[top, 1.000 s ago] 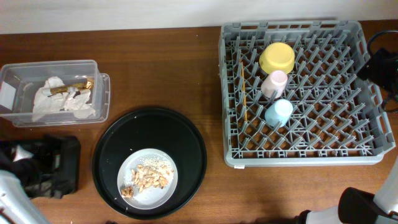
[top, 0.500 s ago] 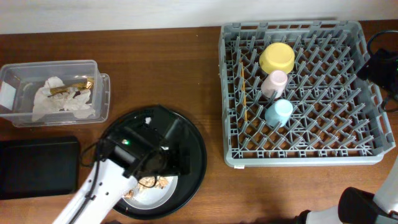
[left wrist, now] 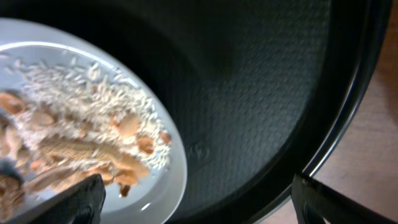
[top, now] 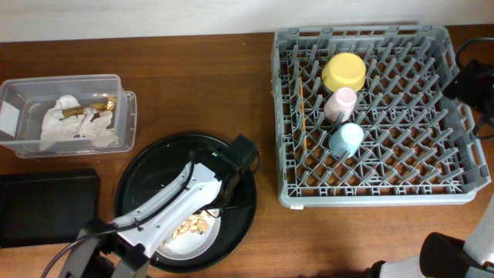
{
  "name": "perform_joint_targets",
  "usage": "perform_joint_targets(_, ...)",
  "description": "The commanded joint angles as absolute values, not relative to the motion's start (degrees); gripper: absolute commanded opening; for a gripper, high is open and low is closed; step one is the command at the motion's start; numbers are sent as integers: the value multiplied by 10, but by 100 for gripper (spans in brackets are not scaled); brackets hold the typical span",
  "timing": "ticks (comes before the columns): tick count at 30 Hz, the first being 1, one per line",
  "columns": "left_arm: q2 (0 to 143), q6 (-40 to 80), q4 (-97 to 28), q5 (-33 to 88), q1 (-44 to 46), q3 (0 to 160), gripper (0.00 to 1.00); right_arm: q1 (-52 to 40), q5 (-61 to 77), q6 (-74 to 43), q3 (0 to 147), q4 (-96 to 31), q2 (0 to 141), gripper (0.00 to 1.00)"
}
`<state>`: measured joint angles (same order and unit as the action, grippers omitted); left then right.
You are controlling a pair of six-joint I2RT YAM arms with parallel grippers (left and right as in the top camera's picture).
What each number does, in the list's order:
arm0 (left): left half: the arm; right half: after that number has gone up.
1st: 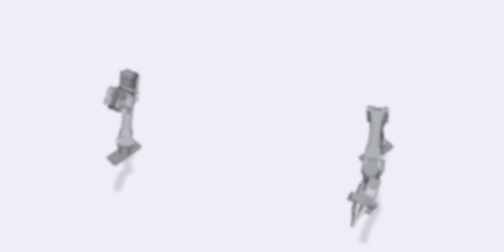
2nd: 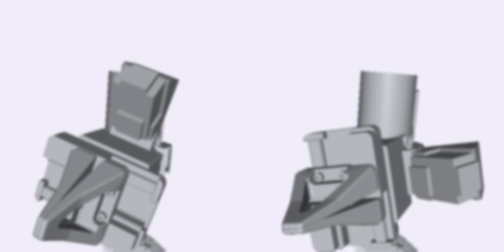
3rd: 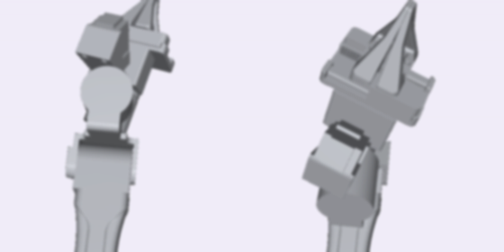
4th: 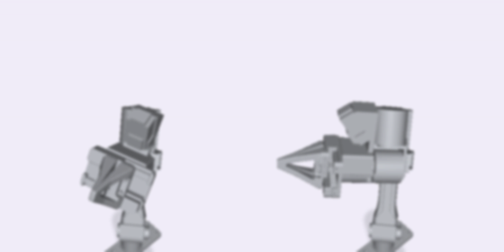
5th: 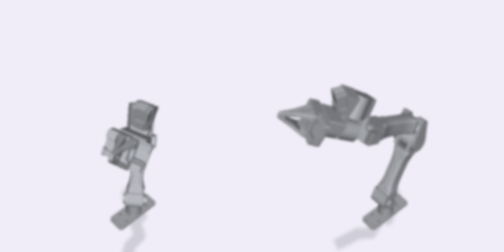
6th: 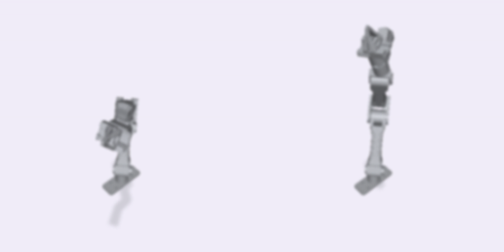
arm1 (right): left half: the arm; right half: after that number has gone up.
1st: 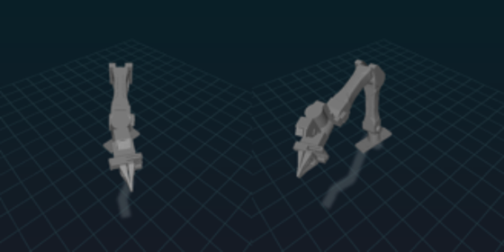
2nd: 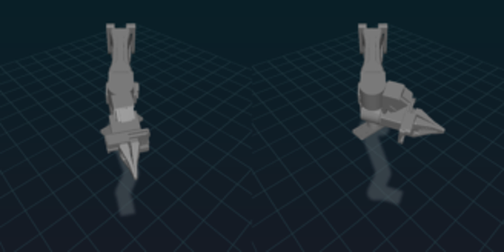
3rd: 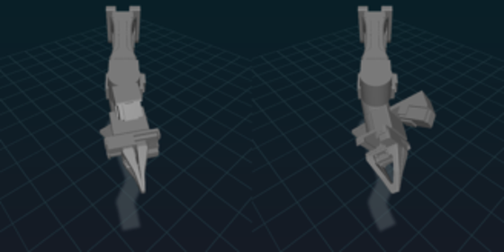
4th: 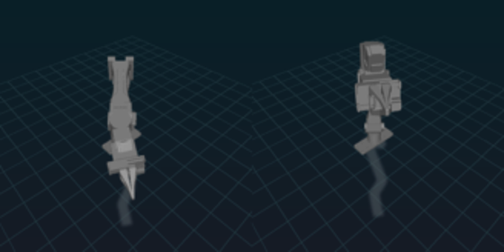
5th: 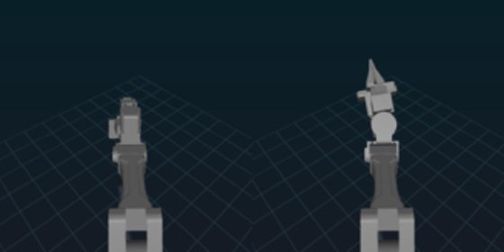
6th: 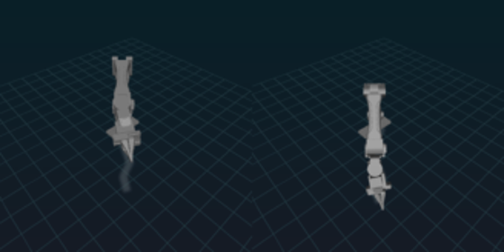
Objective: Sort waste into correct bins and load items into the dishwasher rack
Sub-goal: 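Grasp the rim of the white plate with the left gripper, then lift the plate and carry it toward the black tray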
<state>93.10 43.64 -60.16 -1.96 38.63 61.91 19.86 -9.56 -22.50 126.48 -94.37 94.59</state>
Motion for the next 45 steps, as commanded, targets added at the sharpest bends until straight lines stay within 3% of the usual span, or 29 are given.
perform_joint_targets(1, 943, 443, -542, -22, 389, 590, 95, 200, -96, -228, 1264, -945, 947, 99)
perform_joint_targets(6, 959, 443, -519, -24, 389, 581, 98, 200, -96, -228, 1264, -945, 947, 98)
perform_joint_targets(10, 959, 443, -520, -31, 390, 574, 55, 200, -96, -228, 1264, -945, 947, 98)
perform_joint_targets(17, 962, 458, -495, -50, 390, 535, 50, 200, -96, -228, 1264, -945, 947, 98)
perform_joint_targets(25, 963, 458, -484, -65, 390, 534, 25, 200, -96, -228, 1264, -945, 947, 98)
perform_joint_targets(35, 966, 467, -493, -63, 390, 534, 14, 200, -96, -228, 1264, -945, 947, 98)
perform_joint_targets(37, 966, 469, -493, -63, 390, 534, 2, 200, -96, -228, 1264, -945, 947, 99)
perform_joint_targets(45, 966, 469, -508, -65, 392, 538, 1, 200, -96, -228, 1264, -945, 947, 98)
